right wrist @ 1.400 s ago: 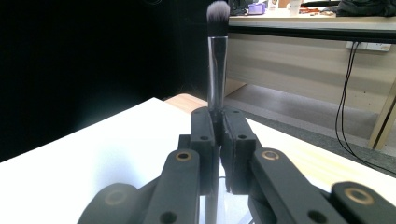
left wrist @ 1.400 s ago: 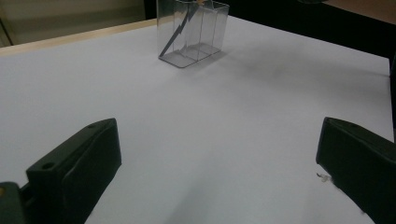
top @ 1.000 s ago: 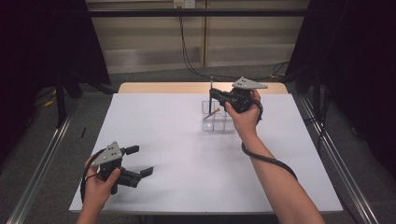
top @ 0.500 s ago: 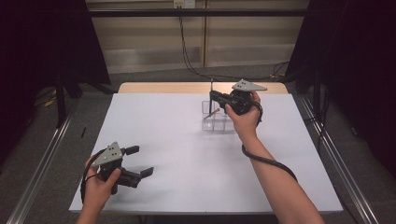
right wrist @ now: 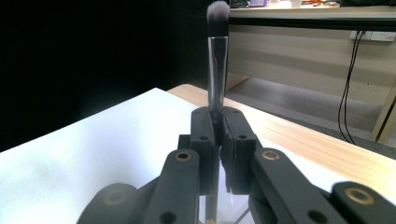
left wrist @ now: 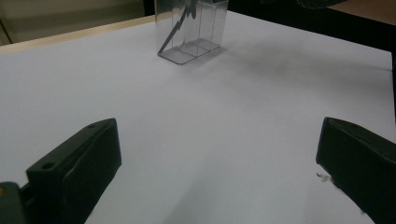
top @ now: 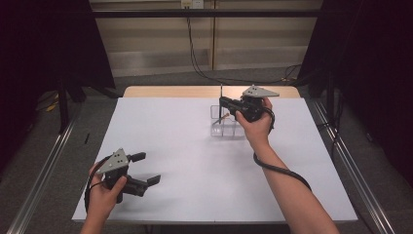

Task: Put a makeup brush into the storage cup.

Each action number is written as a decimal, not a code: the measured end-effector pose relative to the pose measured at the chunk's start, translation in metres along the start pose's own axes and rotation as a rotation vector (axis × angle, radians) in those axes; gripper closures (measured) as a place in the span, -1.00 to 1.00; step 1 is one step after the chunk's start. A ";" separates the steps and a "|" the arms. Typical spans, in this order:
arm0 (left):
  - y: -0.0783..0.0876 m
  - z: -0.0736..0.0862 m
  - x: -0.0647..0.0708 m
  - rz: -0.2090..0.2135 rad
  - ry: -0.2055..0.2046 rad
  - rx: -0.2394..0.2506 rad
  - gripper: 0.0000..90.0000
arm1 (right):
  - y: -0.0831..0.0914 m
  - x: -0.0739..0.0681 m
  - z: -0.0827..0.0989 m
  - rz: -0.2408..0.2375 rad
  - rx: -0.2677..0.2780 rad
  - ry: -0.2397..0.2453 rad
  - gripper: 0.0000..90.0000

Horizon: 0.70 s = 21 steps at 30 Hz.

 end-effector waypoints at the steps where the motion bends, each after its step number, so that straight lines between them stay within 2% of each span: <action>1: 0.000 0.000 0.000 -0.006 0.002 0.001 -1.00 | 0.000 0.000 0.000 -0.001 -0.002 0.004 0.88; 13: 0.000 0.001 0.000 0.001 0.000 -0.004 -1.00 | -0.001 -0.001 0.004 -0.010 -0.015 -0.003 0.86; 18: 0.001 0.001 -0.001 -0.010 0.001 -0.004 -1.00 | 0.000 -0.004 0.003 -0.033 -0.006 -0.021 0.48; 21: 0.000 0.001 -0.001 -0.001 -0.001 -0.005 -1.00 | 0.002 -0.006 0.003 -0.046 -0.005 -0.033 0.18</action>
Point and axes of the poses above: each handheld gripper's, and its own axes: y roughly backward along the jaws, z roughly out of its underside, x roughly to its right, the point moved 8 cm from there along -y, roughly forward along the jaws, and after that the axes turned 2 degrees about x, right-handed, at the moved point
